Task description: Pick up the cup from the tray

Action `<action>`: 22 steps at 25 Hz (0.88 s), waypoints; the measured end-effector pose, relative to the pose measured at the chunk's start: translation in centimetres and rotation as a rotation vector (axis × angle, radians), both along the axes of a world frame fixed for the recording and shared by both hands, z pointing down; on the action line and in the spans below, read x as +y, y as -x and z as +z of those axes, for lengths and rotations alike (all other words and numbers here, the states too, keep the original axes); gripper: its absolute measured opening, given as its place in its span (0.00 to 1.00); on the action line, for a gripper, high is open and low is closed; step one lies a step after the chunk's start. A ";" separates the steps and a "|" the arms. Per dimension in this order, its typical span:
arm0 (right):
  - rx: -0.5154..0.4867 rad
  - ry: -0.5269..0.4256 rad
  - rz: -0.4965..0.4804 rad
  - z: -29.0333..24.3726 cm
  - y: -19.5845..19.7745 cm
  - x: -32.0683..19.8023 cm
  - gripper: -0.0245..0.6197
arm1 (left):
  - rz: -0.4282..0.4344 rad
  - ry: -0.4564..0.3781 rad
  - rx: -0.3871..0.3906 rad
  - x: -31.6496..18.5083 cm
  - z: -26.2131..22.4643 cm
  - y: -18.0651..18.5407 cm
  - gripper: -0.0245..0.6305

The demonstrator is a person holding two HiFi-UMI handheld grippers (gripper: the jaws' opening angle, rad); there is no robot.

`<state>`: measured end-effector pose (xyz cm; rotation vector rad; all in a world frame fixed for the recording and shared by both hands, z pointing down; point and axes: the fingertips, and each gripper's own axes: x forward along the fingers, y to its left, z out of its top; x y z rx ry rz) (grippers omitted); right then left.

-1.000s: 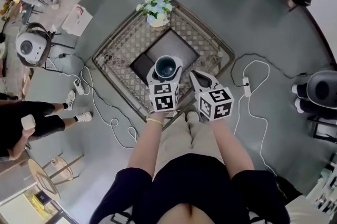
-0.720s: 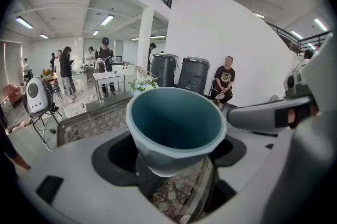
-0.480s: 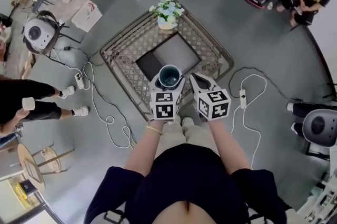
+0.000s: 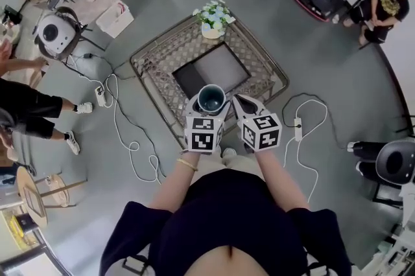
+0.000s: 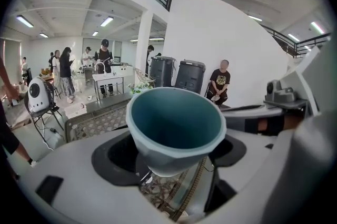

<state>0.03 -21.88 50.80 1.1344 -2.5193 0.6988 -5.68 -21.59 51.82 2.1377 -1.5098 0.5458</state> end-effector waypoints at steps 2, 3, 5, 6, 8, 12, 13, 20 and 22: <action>-0.004 -0.003 0.000 -0.1 0.1 0.1 0.05 | -0.007 -0.002 0.000 0.2 -0.2 0.4 0.62; -0.005 -0.004 -0.001 -0.2 0.1 0.2 0.05 | -0.010 -0.003 -0.001 0.3 -0.3 0.6 0.62; -0.003 -0.006 -0.002 -0.2 0.0 0.3 0.05 | -0.014 -0.003 -0.002 0.4 -0.4 0.8 0.62; 0.000 -0.007 -0.004 -0.2 0.0 0.4 0.05 | -0.016 -0.002 0.001 0.5 -0.4 0.9 0.62; 0.009 -0.008 -0.013 -0.2 0.0 0.6 0.05 | -0.016 -0.001 0.004 0.5 -0.4 0.8 0.62; 0.004 -0.003 -0.027 -0.1 0.4 0.8 0.05 | -0.011 -0.002 -0.006 0.7 -0.3 0.9 0.62; 0.001 -0.002 -0.026 -0.2 0.5 0.9 0.05 | -0.010 -0.001 -0.006 0.7 -0.3 0.9 0.62; 0.002 -0.003 -0.019 -0.5 0.5 1.1 0.05 | -0.006 -0.001 -0.004 0.7 -0.5 1.1 0.62; 0.003 -0.002 -0.018 -0.4 0.4 1.0 0.05 | -0.006 -0.001 -0.006 0.5 -0.5 1.1 0.62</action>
